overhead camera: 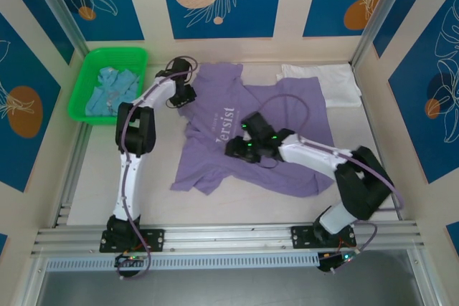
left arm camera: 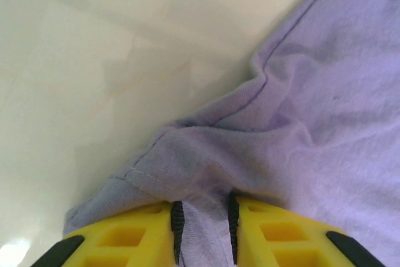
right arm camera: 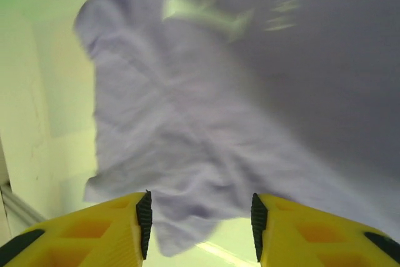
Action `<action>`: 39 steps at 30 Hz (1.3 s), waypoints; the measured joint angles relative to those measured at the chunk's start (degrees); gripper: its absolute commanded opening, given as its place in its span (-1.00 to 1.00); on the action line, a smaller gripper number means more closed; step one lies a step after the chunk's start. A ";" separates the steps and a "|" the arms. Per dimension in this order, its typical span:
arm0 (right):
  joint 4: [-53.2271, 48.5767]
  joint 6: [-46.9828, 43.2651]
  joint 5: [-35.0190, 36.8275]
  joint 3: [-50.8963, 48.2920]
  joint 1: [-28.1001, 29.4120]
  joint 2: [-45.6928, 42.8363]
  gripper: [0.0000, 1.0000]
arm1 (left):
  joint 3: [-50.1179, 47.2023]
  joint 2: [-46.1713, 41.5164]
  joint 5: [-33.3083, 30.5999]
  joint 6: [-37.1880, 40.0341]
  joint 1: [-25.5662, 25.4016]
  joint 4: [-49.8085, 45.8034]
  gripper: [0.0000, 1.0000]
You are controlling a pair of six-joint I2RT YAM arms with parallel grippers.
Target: Fold and stack the t-shirts
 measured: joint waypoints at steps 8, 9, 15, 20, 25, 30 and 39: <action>0.31 2.45 -0.66 21.18 8.11 23.23 -0.15 | 16.72 9.33 -0.02 0.94 1.20 -4.92 -0.41; 0.13 2.67 -0.68 22.77 8.68 25.05 -0.15 | 17.38 9.70 -0.02 1.09 1.49 -5.29 -0.41; -1.79 3.74 -1.55 29.27 11.89 32.20 -0.15 | 17.20 9.68 -0.28 1.11 4.33 -6.54 -0.42; -1.75 4.96 -4.26 32.61 15.15 34.71 -0.15 | 12.63 7.13 -0.20 1.16 6.91 -4.66 -0.38; -0.85 6.05 -9.27 34.75 18.53 36.85 -0.14 | 13.64 7.48 1.14 1.75 7.98 -4.68 -0.34; -0.79 6.19 -13.05 35.26 21.03 37.46 -0.05 | 18.64 10.08 1.97 3.02 8.09 -6.91 -0.29; -4.26 4.24 -15.47 41.77 20.81 37.03 0.18 | 24.28 12.87 1.70 4.68 8.31 -9.16 -0.13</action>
